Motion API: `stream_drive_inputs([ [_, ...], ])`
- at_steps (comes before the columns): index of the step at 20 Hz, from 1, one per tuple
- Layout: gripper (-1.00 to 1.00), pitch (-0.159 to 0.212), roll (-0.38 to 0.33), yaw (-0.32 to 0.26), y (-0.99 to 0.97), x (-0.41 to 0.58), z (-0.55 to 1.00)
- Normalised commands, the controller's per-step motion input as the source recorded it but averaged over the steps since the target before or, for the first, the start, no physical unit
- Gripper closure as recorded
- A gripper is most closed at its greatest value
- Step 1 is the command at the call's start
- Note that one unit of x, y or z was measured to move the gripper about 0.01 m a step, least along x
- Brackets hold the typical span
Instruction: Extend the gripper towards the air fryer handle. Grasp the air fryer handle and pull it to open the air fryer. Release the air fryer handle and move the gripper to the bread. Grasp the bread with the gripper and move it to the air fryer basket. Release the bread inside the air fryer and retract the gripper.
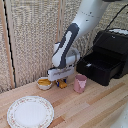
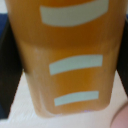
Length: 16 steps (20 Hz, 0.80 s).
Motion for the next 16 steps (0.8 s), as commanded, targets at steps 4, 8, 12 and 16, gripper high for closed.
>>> stream_drive_inputs([
  [4,1.0,0.0,0.0,-0.123,0.15,0.0,1.0],
  [8,1.0,-0.001,0.0,-0.178,0.11,0.0,1.0],
  [12,1.0,-0.035,0.004,-0.182,0.03,0.004,0.99],
  [16,1.0,-0.035,-0.012,-0.27,-0.13,0.079,0.74],
])
